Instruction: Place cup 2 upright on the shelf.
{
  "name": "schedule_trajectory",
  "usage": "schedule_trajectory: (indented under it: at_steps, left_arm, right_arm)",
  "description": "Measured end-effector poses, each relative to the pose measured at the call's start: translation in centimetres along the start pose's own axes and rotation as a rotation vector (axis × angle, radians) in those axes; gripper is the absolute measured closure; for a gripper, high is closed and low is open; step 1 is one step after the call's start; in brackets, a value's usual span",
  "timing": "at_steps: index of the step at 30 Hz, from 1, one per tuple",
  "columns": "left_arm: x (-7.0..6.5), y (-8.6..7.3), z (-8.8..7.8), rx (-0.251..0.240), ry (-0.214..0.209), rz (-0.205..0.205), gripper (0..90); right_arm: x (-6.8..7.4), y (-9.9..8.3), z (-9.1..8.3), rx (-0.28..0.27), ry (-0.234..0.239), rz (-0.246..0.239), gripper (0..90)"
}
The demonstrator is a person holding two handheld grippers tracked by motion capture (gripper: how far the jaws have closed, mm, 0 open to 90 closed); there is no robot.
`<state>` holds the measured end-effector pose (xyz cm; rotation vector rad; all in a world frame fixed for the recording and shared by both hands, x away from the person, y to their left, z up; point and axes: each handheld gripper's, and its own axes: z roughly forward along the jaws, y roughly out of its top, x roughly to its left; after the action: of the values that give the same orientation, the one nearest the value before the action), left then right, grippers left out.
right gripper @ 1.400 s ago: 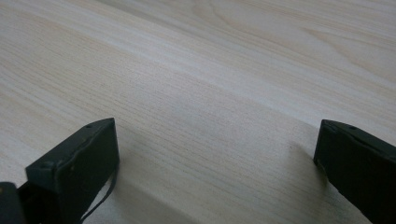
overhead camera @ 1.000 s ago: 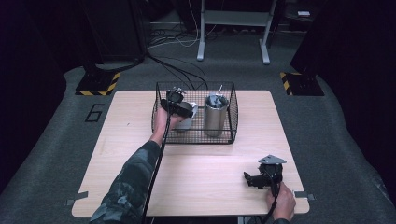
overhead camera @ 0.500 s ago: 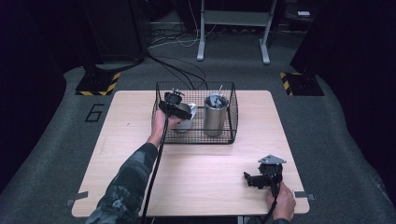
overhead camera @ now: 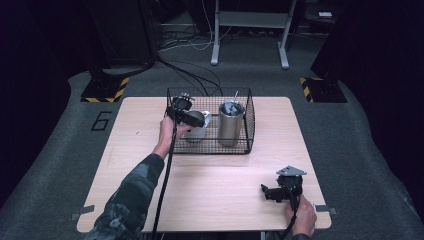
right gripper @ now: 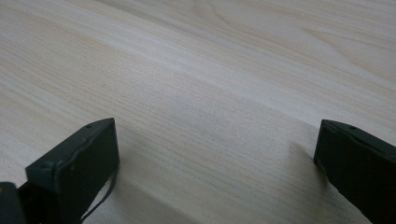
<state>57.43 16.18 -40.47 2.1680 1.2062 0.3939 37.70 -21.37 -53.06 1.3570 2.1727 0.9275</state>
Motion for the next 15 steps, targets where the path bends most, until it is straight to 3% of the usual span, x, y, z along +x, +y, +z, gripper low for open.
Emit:
schedule_trajectory:
  at_steps: [11, 15]
  left_arm:
    - [-0.9, -0.1, -3.3, -0.067, -0.063, 0.019, 0.0]
    - [-1.4, -0.3, -4.5, -0.083, -0.064, 0.041, 0.1]
  right_arm:
    - [0.0, 0.0, 0.0, 0.001, 0.0, 0.001, 0.0]
    - [0.0, 0.0, 0.0, 0.001, 0.0, -0.002, 0.0]
